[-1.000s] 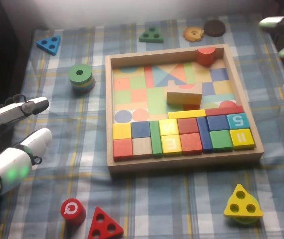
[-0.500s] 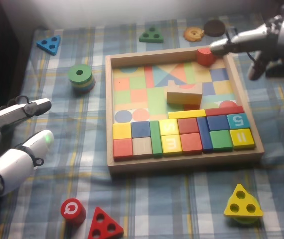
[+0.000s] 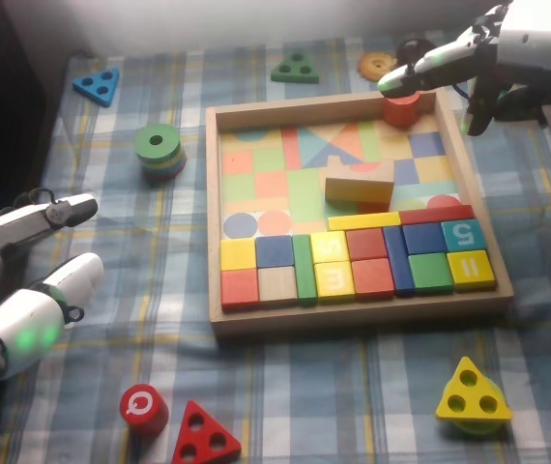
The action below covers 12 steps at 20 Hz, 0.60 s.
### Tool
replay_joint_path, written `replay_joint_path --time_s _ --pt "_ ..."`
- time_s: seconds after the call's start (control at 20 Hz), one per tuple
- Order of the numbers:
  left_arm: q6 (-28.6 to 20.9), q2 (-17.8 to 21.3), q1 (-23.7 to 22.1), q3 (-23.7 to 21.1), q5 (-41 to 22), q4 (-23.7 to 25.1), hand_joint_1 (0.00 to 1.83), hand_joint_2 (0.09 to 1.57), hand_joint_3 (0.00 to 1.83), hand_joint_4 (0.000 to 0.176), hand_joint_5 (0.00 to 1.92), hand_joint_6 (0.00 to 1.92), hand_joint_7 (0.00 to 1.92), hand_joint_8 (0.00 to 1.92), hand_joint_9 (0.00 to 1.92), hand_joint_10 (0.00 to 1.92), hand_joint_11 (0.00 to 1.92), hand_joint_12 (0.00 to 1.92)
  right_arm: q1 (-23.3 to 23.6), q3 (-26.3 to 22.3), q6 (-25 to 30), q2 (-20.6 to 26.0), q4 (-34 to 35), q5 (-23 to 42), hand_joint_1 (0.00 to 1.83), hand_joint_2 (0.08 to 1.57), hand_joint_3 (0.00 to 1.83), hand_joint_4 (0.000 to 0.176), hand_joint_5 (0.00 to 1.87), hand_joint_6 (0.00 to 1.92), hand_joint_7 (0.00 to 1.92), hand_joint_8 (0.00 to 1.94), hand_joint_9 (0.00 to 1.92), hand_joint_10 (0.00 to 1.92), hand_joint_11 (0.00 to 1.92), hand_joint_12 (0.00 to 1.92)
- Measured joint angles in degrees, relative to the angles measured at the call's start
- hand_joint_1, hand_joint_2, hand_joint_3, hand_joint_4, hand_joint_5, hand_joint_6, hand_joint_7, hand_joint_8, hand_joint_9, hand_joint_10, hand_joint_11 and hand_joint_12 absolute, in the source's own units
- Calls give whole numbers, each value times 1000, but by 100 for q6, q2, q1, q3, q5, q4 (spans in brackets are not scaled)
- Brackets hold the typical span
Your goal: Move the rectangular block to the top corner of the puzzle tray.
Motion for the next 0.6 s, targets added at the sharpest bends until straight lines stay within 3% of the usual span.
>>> replay_joint_path --time_s 0.15,0.3,0.4,0.45,0.6 --pt "0 0 4 0 4 -11 618 1295 3 20 612 0 503 1 416 10 0 1067 0 85 157 -85 -223 -81 1566 1160 0 0 462 12 1369 1941 1516 1921 1553 1921" --pt "0 0 4 0 15 24 590 1302 1 18 604 3 499 2 410 6 0 1026 0 398 835 -310 -754 -96 1530 1189 12 0 454 4 1398 1941 1548 1921 1581 1921" --pt "0 0 4 0 20 15 609 1301 0 28 599 1 493 0 410 6 0 1035 0 485 1058 -452 -1099 -92 1559 1187 10 0 463 6 1394 1941 1540 1921 1573 1921" --pt "2 0 4 0 35 26 621 1299 0 19 602 1 484 0 399 1 0 1006 0 527 1093 -551 -1215 -42 1493 1194 11 0 460 3 1386 1941 1510 1921 1537 1921" --pt "2 0 4 0 48 22 626 1300 1 26 611 0 499 0 408 4 0 1058 81 625 1244 -695 -1510 4 1296 1246 28 0 501 15 1374 1941 1495 1921 1509 1921"
